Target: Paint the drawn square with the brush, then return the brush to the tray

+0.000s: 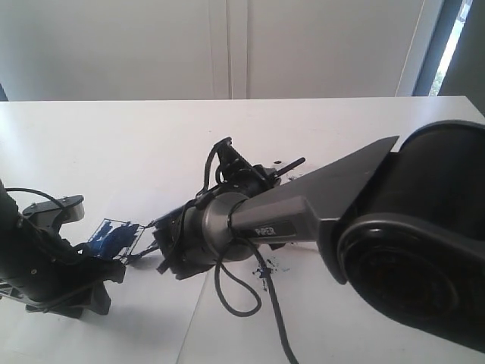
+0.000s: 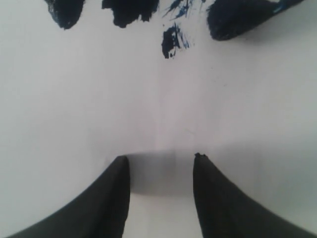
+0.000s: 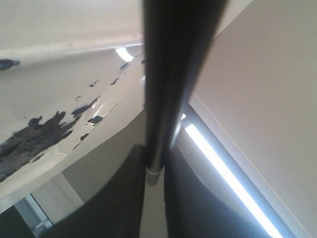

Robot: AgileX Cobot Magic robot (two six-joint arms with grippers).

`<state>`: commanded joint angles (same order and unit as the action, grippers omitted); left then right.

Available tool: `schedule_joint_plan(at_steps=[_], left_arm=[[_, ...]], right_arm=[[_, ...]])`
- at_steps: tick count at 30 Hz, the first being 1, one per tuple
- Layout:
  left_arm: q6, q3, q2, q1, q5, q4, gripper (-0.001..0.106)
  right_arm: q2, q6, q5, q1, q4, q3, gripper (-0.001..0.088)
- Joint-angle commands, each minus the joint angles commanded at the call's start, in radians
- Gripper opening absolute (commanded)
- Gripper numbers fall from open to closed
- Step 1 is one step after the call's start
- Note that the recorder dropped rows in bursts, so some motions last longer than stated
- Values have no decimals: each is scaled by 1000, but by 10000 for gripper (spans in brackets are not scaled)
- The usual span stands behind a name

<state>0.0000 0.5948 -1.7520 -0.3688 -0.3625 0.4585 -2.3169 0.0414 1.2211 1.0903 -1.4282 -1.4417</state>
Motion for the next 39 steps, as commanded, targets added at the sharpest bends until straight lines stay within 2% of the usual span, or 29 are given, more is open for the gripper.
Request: schedule_joint_plan(at_steps=[6,17,26,39], left_arm=[[0,0,0,0,0,0,479],[0,0,0,0,4,0,479],[0,0,0,0,4,0,479],[0,0,0,0,-4,0,479]], right_arm=[[-22,-47,0,8,-104,-6,0],[-29,-50,0,8,-80,-106,0],[-51,-41,0,8,-64,-111,0],[-121,-41,0,5,-62,-204,0]])
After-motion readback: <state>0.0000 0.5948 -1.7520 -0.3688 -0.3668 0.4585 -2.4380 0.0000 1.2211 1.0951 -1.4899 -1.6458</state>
